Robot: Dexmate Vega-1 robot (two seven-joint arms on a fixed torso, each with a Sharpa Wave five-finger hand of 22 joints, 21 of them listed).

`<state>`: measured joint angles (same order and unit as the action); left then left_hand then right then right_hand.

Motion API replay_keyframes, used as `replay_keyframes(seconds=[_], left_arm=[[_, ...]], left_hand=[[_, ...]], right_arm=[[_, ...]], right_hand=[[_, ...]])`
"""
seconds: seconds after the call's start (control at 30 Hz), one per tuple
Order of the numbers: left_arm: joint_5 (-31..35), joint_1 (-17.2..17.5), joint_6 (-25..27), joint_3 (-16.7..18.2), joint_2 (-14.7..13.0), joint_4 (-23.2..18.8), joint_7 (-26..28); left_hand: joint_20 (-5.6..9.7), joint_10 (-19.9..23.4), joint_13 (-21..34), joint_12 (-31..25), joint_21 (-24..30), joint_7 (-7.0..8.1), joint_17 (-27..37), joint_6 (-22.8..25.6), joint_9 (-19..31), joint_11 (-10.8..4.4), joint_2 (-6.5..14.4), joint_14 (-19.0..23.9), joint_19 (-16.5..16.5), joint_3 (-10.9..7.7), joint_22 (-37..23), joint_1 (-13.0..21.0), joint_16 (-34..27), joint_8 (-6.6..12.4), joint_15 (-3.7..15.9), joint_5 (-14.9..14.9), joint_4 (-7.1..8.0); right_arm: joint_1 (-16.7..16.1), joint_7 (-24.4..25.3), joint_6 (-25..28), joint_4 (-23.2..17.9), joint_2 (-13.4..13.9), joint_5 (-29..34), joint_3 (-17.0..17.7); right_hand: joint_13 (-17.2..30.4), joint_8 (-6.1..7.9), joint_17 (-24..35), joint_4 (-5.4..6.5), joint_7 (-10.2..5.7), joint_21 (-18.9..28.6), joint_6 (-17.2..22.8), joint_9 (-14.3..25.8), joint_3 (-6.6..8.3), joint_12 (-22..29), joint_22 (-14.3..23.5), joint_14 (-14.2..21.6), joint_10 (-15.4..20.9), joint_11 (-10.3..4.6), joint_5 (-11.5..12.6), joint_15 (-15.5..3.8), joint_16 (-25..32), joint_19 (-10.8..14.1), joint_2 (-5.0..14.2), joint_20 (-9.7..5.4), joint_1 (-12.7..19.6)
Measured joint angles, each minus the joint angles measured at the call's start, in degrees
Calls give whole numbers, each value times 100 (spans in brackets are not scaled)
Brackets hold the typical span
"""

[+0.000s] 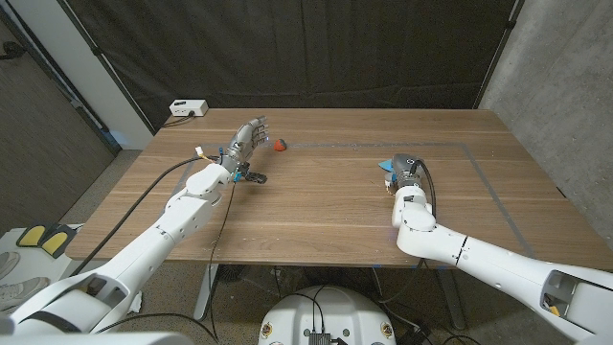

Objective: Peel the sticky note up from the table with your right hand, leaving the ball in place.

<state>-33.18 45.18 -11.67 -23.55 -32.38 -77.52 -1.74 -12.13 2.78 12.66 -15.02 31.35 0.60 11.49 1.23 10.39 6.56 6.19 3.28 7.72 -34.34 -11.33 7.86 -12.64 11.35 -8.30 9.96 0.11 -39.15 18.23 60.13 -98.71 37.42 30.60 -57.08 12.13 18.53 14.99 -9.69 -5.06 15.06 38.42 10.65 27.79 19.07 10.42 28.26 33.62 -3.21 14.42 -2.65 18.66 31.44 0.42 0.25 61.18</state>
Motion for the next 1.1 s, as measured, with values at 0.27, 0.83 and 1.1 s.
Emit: replay_keyframes(seconds=[0.27,0.83,1.1], left_arm=[[-14,48,12,20,-29,-94,7],[-15,59,56,17,-45,-150,11],[-14,105,70,16,-76,-234,40]], left_hand=[[0,10,0,21,-21,0,13,0,0,10,-13,0,0,37,0,-58,0,0,0,0,37],[0,9,-1,21,-43,-32,13,32,0,9,-36,0,0,36,0,-82,0,0,0,0,84],[0,9,-1,21,-43,-31,-4,32,1,9,2,0,0,36,0,-119,0,0,0,0,84]], right_arm=[[-118,456,-252,260,-134,57,140],[-310,1262,-692,729,-379,199,423],[-305,1412,-788,943,-468,247,485]], right_hand=[[81,198,307,92,-42,63,768,14,-249,211,27,413,613,-104,-52,-27,351,171,167,-47,167],[468,545,1581,-26,-77,508,1902,76,-559,912,172,1722,1947,-235,-301,-237,1483,620,626,-292,1063],[547,561,1702,-42,-86,553,1912,80,-576,934,172,1752,1934,-246,-302,-265,1505,620,638,-292,1197]])
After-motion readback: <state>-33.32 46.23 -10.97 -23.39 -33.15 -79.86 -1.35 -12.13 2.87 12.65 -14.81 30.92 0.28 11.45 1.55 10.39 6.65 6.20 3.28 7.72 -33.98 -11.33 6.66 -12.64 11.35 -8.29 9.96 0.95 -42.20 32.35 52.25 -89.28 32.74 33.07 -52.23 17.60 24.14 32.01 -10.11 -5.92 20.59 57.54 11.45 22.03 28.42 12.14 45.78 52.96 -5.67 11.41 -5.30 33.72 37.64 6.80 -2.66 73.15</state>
